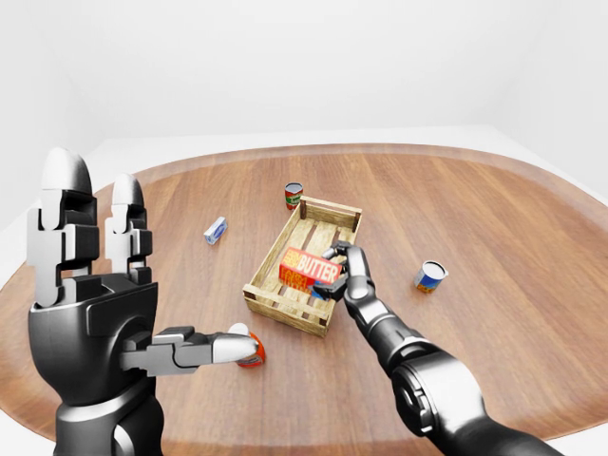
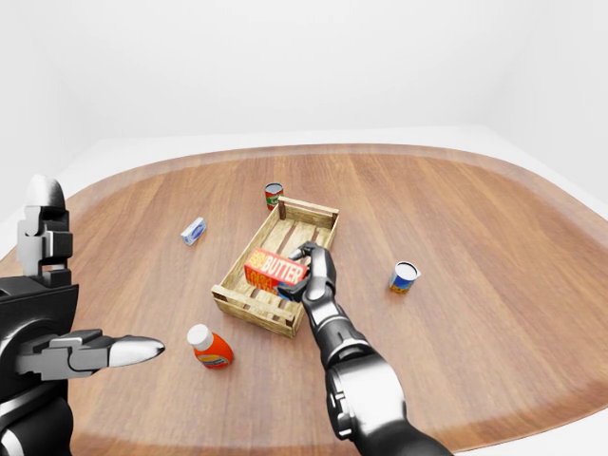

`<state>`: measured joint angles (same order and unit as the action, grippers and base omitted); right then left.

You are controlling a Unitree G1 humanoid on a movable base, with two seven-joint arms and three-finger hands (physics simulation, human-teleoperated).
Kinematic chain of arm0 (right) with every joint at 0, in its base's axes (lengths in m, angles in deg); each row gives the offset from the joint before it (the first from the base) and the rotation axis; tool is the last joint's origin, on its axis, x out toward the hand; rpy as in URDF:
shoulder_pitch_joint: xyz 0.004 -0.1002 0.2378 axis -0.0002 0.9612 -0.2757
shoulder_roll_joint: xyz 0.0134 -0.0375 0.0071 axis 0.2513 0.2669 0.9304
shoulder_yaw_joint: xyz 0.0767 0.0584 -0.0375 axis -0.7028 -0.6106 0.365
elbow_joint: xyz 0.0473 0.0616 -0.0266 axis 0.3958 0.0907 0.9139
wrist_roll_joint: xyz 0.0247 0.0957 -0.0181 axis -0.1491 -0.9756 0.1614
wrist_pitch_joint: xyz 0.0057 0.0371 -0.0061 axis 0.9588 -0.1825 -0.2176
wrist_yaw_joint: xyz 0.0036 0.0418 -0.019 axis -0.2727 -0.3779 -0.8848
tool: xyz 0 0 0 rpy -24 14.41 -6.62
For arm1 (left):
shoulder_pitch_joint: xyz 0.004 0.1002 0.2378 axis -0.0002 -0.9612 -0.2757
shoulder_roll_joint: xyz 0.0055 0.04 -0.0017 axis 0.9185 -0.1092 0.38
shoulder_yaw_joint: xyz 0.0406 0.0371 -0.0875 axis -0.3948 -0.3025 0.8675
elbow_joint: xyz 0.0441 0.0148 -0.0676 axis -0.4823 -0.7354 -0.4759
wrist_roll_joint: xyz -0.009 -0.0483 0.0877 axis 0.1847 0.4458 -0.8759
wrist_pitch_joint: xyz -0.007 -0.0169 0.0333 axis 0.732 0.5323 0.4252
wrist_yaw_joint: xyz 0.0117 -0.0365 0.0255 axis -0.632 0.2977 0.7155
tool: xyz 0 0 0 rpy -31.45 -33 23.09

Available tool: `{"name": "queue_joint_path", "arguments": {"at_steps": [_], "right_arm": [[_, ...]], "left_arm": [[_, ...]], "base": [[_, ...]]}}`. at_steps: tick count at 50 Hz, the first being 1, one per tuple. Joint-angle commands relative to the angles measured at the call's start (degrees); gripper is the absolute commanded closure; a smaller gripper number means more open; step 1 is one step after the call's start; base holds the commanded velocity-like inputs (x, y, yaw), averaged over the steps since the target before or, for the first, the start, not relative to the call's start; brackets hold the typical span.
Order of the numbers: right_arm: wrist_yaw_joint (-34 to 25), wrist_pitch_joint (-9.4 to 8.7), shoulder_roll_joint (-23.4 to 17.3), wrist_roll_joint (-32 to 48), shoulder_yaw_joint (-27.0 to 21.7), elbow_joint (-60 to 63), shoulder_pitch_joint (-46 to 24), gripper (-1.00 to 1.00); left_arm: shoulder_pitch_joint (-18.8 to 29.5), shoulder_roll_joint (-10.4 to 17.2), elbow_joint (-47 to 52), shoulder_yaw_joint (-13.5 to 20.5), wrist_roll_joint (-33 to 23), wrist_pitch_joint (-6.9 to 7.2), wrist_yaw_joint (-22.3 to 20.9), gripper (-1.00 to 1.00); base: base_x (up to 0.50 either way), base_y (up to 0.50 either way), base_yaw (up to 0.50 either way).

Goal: Pick up the butter and put it in the tray.

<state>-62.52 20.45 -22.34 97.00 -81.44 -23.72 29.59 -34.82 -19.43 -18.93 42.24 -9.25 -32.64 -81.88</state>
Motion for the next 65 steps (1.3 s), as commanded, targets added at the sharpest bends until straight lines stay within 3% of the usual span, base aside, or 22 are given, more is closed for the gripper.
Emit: {"name": "queue_joint_path", "arguments": {"at_steps": [1,9,10,45,51,53,54,58,61,63,64,65], "right_arm": [[2.2,0.0,-0.1,1.2,-1.7,-4.6,-3.3,1.0],[1.8,0.0,-0.2,1.0,-2.0,-4.6,-3.4,1.0],[1.8,0.0,-0.2,0.9,-2.0,-4.6,-3.5,-1.0],[0.9,0.0,0.1,0.8,-0.4,-3.9,-3.4,-1.0],[-1.5,0.0,0.5,0.2,0.8,-2.7,-3.6,-1.0],[-3.5,0.0,0.4,0.2,1.9,-1.4,-3.7,-1.0],[-7.2,0.0,0.4,0.7,3.3,-0.2,-3.0,-1.0],[-10.4,0.0,-0.2,0.1,4.8,6.2,0.2,-1.0],[-14.3,-6.38,-0.8,0.3,6.9,21.2,6.9,-1.0],[-17.9,-7.84,-0.9,1.2,8.7,29.9,11.1,-1.0],[-18.2,-10.0,-1.1,3.2,9.6,36.8,14.8,-1.0],[-19.8,-10.0,-0.9,3.5,9.9,42.4,17.7,-1.0]], "left_arm": [[2.9,0.1,-7.4,-1.1,-1.3,0.0,2.0,-1.0],[3.0,0.1,-7.7,-1.0,-1.3,0.0,2.0,-1.0],[3.0,0.1,-7.5,-1.1,-1.3,0.0,2.0,-1.0],[3.0,0.1,-6.9,-0.9,-1.0,0.0,2.1,-1.0],[3.0,0.1,-7.4,-1.0,-1.0,0.0,2.0,-1.0],[3.2,0.1,-7.4,-0.9,-0.9,0.0,2.1,-1.0],[3.4,0.2,-7.3,-0.7,-0.7,0.0,2.1,-1.0],[3.1,0.2,-6.9,-0.9,-0.7,0.0,2.1,-1.0],[3.1,0.2,-7.1,-1.0,-0.9,0.0,2.1,-1.0],[3.0,0.1,-7.0,-1.1,-1.0,0.0,2.1,-1.0],[2.9,0.1,-7.2,-1.3,-1.1,0.0,2.0,-1.0],[2.7,0.1,-7.3,-1.4,-1.3,0.0,1.9,-1.0]], "base": [[0.0,0.0,0.0],[0.0,0.0,0.0],[0.0,0.0,0.0],[0.0,0.0,0.0],[0.0,0.0,0.0],[0.0,0.0,0.0],[0.0,0.0,0.0],[0.0,0.0,0.0],[0.0,0.0,0.0],[0.0,0.0,0.0],[0.0,0.0,0.0],[0.0,0.0,0.0]]}}
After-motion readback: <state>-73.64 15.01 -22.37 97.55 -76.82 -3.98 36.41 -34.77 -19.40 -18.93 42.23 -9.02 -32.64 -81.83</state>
